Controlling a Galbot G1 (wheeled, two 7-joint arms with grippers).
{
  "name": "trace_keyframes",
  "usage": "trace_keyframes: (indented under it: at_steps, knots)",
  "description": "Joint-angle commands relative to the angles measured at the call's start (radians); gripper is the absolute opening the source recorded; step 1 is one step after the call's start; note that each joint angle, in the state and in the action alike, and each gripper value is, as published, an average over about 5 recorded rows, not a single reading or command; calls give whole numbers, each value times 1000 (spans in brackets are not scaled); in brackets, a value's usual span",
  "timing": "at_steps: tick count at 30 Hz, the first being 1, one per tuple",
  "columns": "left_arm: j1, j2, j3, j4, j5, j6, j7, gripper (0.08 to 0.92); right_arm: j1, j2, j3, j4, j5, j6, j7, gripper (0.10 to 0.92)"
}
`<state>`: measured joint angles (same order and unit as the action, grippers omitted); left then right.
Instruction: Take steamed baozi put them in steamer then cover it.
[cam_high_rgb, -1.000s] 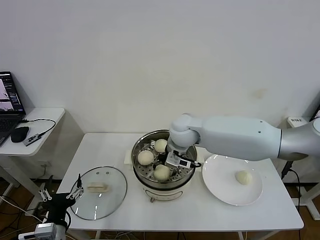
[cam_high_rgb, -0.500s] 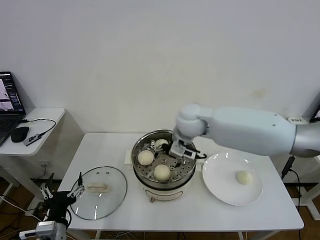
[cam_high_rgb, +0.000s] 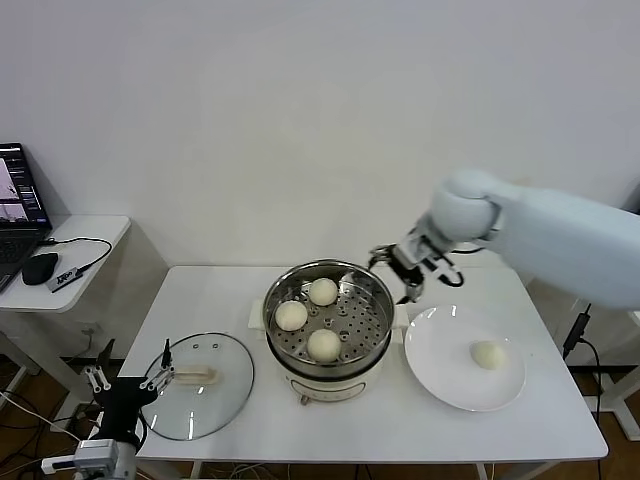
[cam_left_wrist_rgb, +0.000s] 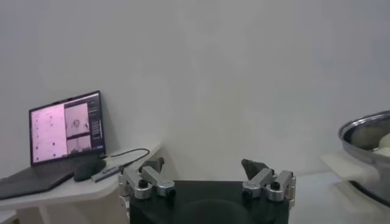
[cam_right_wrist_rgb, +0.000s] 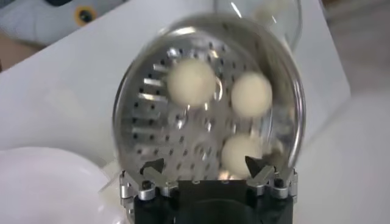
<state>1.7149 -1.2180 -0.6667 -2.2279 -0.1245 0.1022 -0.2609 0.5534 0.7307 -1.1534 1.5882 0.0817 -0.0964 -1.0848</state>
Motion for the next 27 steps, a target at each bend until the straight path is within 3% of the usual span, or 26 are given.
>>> trace_keyframes:
  at_steps: [1, 14, 27]
  knots:
    - [0, 6, 10, -4, 2, 0, 1, 823, -113, -305, 82, 11, 9, -168, -21, 823]
    - [-1, 4, 35, 1, 24, 2, 0, 823, -634, -402, 458, -44, -219, -110, -10, 823]
    - [6, -1, 40, 2, 38, 7, 1, 823, -795, -287, 585, -185, -318, -95, 25, 823]
